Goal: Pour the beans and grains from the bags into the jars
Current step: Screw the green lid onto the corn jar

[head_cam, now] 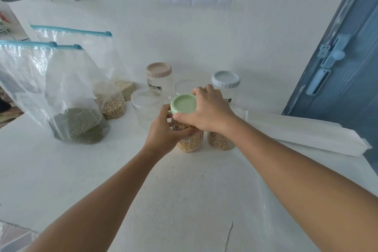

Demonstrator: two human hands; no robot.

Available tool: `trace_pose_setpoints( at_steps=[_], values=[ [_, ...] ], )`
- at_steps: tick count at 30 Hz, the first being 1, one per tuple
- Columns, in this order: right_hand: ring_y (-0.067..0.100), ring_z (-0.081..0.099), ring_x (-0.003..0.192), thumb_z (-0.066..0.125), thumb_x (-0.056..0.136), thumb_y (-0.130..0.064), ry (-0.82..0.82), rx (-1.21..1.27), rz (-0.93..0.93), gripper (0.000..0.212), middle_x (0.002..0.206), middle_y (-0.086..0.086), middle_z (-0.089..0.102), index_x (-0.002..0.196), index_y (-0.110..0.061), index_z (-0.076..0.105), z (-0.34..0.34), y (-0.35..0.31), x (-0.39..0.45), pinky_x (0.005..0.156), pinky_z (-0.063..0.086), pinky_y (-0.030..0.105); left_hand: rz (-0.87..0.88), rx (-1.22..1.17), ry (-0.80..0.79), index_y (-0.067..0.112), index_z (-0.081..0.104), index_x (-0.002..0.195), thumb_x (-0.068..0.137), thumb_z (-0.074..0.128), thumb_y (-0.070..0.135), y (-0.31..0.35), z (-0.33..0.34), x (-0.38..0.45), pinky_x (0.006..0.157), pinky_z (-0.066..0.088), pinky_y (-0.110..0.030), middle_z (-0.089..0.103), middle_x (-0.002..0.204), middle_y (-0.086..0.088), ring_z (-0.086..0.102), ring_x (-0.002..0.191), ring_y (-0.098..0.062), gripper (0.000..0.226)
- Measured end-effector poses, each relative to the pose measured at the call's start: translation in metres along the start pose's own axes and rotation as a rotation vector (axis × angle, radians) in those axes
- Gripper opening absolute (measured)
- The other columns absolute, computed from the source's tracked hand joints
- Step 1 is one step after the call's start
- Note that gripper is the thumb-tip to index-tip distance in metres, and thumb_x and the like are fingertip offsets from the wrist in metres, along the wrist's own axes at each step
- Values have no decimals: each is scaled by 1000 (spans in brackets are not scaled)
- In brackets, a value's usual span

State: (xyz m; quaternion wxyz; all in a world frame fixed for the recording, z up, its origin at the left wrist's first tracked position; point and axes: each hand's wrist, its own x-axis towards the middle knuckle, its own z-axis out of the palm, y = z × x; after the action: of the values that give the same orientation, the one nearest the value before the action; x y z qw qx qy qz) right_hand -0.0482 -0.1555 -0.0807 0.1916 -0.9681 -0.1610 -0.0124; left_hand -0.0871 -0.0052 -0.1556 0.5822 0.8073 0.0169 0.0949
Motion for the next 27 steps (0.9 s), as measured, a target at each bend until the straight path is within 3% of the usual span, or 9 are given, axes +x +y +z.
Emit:
trace_pose_setpoints(
  at_steps=[4, 10, 12, 17, 19, 21, 23, 25, 27],
  values=[
    [28, 32, 142, 64, 80, -71, -33, -29, -21, 92, 150, 2, 39, 156, -26, 36, -2, 0, 19, 113, 33, 48, 25, 67, 114, 37, 50, 118, 61, 98, 46, -8, 11, 19, 77, 63, -42, 67, 110, 12, 70, 93, -8, 74],
    [25, 25, 148, 70, 80, -58, -74, 5, 48, 96, 159, -4, 31, 161, -29, 26, -1, -8, 37, 118, 29, 47, 82, 134, 192, 27, 46, 121, 64, 96, 43, -15, 21, 41, 83, 57, -44, 52, 112, 10, 60, 100, -16, 78],
    [25, 25, 148, 70, 80, -56, -62, 24, 83, 94, 159, -6, 32, 161, -32, 26, 1, -11, 37, 118, 29, 47, 87, 117, 143, 27, 43, 127, 63, 96, 43, -17, 18, 44, 86, 57, -44, 50, 116, 7, 59, 105, -18, 84],
    [28, 20, 154, 62, 88, -59, -76, -48, 137, 92, 170, -8, 16, 164, -34, 16, 7, -22, 32, 123, 22, 49, 124, 239, -198, 22, 25, 157, 78, 91, 29, -37, -35, 38, 98, 50, -31, 44, 142, -1, 53, 124, -17, 103],
    [31, 14, 156, 56, 92, -61, -91, -106, 168, 91, 173, -8, 5, 165, -37, 9, 10, -28, 31, 123, 16, 50, 215, 351, -147, 21, 29, 156, 85, 85, 28, -45, -70, 40, 101, 46, -32, 47, 137, -2, 48, 123, -16, 91],
    [34, 15, 155, 54, 92, -65, -80, -136, 194, 91, 173, -8, 2, 165, -38, 6, 13, -30, 32, 124, 15, 52, 308, 473, 1, 22, 36, 152, 89, 79, 31, -49, -98, 50, 105, 38, -36, 47, 132, -5, 38, 124, -22, 77],
    [34, 19, 153, 57, 90, -69, -64, -159, 197, 96, 173, -8, 3, 165, -37, 5, 15, -30, 32, 124, 18, 52, 279, 547, 73, 26, 36, 152, 90, 76, 38, -52, -116, 67, 113, 30, -47, 38, 138, -12, 29, 131, -30, 75],
    [33, 23, 151, 62, 88, -69, -57, -163, 195, 101, 172, -8, 5, 165, -37, 5, 17, -30, 32, 122, 23, 52, 181, 604, 21, 33, 33, 156, 89, 75, 50, -60, -127, 83, 119, 22, -54, 27, 148, -15, 20, 140, -36, 80],
    [31, 24, 150, 65, 88, -66, -43, -136, 197, 101, 171, -8, 8, 165, -37, 6, 20, -30, 30, 120, 26, 51, 131, 568, -107, 40, 33, 157, 87, 74, 60, -67, -134, 92, 121, 27, -58, 26, 156, -14, 22, 147, -38, 84]
  ],
)
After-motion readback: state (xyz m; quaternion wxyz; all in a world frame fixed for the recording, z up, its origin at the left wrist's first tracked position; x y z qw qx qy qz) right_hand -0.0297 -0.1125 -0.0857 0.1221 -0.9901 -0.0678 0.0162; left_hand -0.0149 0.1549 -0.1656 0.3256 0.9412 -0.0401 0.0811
